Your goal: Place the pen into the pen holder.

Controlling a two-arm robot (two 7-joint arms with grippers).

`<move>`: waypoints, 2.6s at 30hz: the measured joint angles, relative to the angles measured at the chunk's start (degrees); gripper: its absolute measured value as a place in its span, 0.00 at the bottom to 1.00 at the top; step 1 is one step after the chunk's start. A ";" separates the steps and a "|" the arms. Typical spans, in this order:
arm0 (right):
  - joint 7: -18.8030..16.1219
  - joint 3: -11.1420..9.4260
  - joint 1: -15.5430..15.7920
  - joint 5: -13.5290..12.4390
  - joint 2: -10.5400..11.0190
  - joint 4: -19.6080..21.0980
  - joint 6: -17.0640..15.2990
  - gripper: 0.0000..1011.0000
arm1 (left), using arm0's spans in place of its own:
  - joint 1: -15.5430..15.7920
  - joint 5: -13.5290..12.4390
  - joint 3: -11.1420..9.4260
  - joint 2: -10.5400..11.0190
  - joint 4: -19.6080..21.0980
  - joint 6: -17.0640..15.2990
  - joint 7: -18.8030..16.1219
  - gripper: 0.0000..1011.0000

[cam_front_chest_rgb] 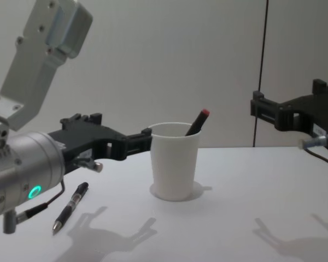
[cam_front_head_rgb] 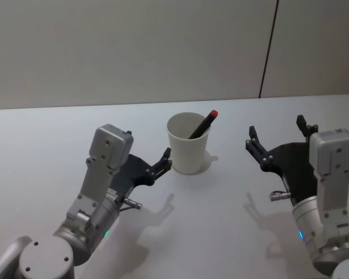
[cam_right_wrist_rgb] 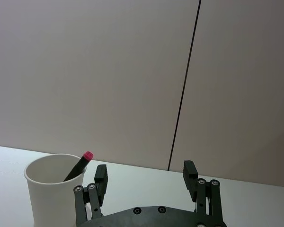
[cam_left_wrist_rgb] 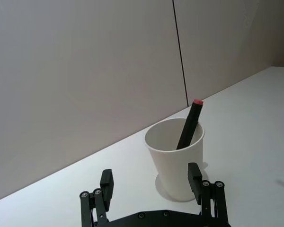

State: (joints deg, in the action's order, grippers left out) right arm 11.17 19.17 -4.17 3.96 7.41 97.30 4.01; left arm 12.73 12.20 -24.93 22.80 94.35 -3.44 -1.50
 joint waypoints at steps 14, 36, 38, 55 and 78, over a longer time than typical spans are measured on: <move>0.20 0.00 0.31 -0.11 0.09 0.34 -0.10 0.99 | -0.30 1.46 2.11 1.81 -0.04 -5.19 0.03 0.99; 0.29 0.01 0.44 -0.14 0.15 0.49 -0.13 0.99 | 1.44 4.40 4.24 2.35 -3.11 -12.87 4.83 0.99; 0.29 0.00 0.45 -0.15 0.15 0.49 -0.13 0.99 | 1.70 5.31 4.45 2.13 -3.61 -13.93 4.90 0.99; 0.28 0.01 0.46 -0.14 0.15 0.50 -0.12 0.99 | 3.23 10.25 5.58 0.52 -7.07 -18.25 3.59 0.99; 0.28 0.00 0.46 -0.14 0.15 0.49 -0.12 0.99 | 4.83 11.40 6.18 -1.05 -10.76 -19.90 2.42 0.99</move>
State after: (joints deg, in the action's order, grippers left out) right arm 11.45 19.17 -3.70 3.82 7.55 97.79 3.89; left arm 17.56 23.60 -18.75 21.75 83.59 -23.35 0.92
